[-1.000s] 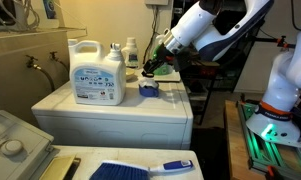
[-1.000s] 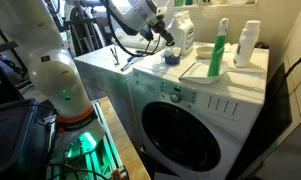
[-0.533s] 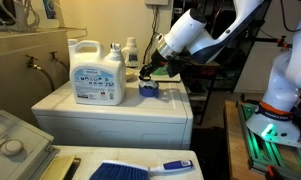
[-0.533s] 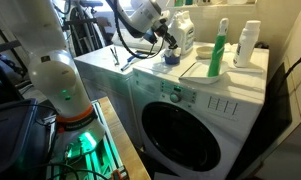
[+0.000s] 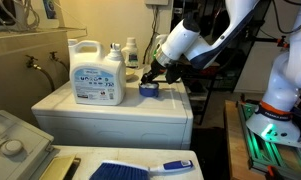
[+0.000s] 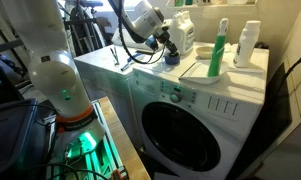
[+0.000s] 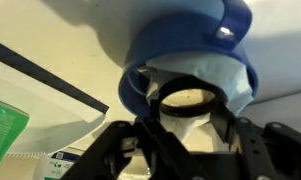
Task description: Put the black lid in the cup
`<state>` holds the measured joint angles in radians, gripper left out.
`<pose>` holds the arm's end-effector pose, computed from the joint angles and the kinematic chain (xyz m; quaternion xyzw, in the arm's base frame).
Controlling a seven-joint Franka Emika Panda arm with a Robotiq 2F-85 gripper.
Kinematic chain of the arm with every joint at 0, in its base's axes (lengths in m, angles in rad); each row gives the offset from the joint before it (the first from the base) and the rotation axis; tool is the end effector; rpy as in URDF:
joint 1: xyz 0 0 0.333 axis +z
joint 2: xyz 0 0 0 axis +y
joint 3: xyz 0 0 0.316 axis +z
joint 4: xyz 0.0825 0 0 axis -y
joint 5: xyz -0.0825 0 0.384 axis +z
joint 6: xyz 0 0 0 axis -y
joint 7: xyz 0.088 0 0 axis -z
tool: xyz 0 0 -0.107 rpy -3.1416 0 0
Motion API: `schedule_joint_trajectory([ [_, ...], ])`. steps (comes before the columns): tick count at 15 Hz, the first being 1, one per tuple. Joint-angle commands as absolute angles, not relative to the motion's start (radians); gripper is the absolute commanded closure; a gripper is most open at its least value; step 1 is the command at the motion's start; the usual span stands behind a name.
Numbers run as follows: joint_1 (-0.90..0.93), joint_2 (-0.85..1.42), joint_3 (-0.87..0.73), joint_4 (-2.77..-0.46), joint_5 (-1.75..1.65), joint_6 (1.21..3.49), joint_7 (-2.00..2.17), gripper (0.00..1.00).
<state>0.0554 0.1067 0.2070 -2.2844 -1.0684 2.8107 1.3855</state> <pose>0.5141 0.1813 0.3370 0.9459 -0.0827 0.3115 0.0366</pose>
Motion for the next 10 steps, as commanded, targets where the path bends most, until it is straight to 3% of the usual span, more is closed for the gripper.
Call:
schedule_joint_trajectory([
  [1,0.042,0.109,0.202,-2.296,-1.025,2.810,1.365,0.71],
  [2,0.042,0.110,0.202,-2.299,-1.012,2.804,1.359,0.60],
  [3,0.040,0.108,0.203,-2.302,-0.998,2.803,1.355,0.21],
  [5,0.032,0.098,0.207,-2.308,-0.939,2.809,1.327,0.16],
  [7,0.025,0.074,0.210,-2.317,-0.863,2.809,1.292,0.01],
  [10,0.008,0.014,0.212,-2.344,-0.704,2.818,1.193,0.00],
])
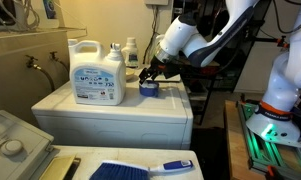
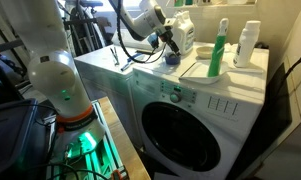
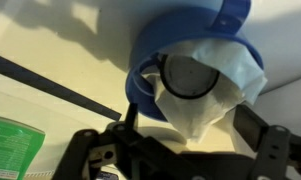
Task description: Put the black lid in the cup
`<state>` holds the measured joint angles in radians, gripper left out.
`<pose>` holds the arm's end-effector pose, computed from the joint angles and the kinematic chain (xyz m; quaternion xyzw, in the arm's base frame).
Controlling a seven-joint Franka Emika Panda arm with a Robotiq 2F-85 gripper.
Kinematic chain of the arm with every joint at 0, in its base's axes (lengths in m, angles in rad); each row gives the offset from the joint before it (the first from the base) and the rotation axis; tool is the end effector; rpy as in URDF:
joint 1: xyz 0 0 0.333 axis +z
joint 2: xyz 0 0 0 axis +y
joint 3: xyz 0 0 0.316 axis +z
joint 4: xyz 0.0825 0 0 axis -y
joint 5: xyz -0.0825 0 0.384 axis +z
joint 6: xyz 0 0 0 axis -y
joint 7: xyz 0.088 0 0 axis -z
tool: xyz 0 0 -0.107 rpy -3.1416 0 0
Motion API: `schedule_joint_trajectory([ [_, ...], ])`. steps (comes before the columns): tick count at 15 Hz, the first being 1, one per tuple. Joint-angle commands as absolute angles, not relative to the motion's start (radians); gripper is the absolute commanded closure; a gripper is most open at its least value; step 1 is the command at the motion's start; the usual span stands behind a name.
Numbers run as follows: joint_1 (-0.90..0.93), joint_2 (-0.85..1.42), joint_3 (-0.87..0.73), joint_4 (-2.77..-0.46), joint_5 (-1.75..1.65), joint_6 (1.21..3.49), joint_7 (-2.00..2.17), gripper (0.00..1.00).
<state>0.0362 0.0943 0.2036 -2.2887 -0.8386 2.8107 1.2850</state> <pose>0.5246 0.1646 0.3477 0.9477 -0.1469 0.2833 0.0100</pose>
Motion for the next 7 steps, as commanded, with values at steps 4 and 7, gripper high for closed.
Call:
schedule_joint_trajectory([
  [4,0.026,-0.073,0.143,-2.411,-0.374,2.910,0.946,0.00],
  [7,0.019,-0.046,0.152,-2.370,-0.326,2.889,0.909,0.00],
])
